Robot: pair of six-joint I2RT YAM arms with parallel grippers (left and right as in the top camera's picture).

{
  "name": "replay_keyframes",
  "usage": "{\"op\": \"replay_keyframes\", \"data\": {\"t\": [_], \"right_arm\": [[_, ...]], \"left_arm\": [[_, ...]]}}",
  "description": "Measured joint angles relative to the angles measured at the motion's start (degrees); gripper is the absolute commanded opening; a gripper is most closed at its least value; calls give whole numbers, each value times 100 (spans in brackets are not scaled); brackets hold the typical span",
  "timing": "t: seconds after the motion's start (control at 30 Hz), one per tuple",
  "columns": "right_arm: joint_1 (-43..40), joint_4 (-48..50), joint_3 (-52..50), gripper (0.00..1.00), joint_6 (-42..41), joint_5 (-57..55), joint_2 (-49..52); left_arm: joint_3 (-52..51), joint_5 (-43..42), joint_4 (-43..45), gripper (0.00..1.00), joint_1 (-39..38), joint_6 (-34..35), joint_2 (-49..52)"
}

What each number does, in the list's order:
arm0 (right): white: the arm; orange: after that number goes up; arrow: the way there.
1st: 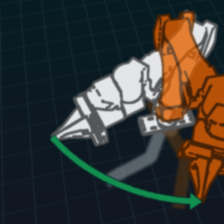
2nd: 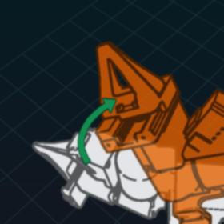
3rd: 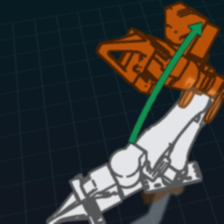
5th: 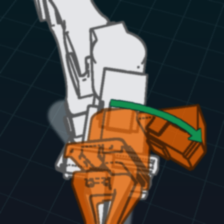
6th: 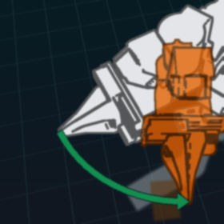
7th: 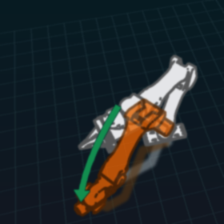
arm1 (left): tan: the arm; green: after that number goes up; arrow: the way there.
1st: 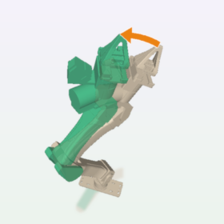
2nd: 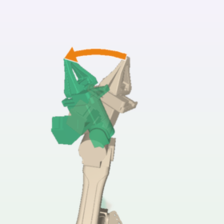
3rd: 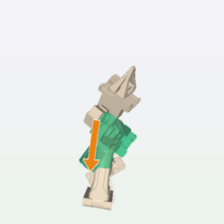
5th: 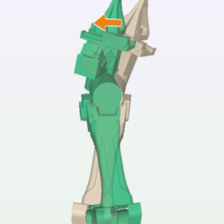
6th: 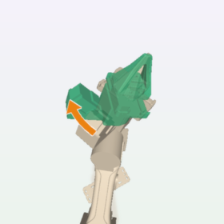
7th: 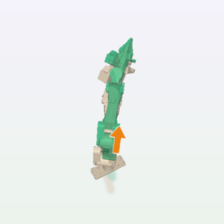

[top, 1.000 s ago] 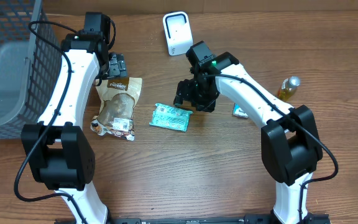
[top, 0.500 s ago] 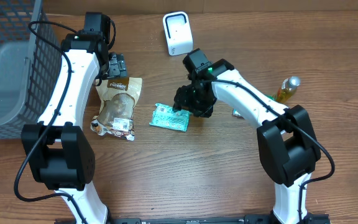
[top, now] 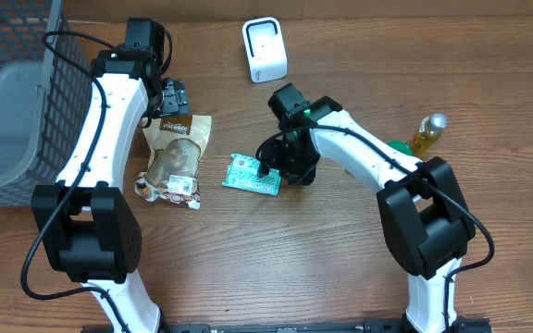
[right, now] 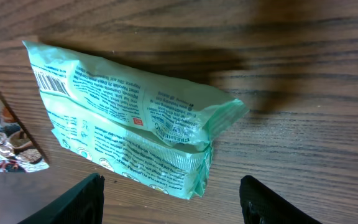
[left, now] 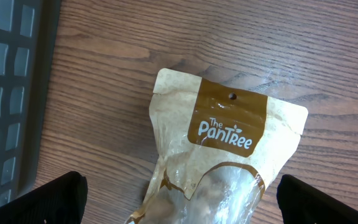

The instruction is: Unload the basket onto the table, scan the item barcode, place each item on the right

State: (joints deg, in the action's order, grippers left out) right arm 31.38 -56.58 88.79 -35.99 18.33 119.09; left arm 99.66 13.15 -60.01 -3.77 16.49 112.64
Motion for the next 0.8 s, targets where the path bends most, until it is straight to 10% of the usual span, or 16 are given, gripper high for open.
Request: {"op": "replay_keyframes", "data": {"t": [0.8], "right_arm": [[-149,686,-533,60,101,396,0]], "left_arm": [[0,0,0,99,0,2,0]]}}
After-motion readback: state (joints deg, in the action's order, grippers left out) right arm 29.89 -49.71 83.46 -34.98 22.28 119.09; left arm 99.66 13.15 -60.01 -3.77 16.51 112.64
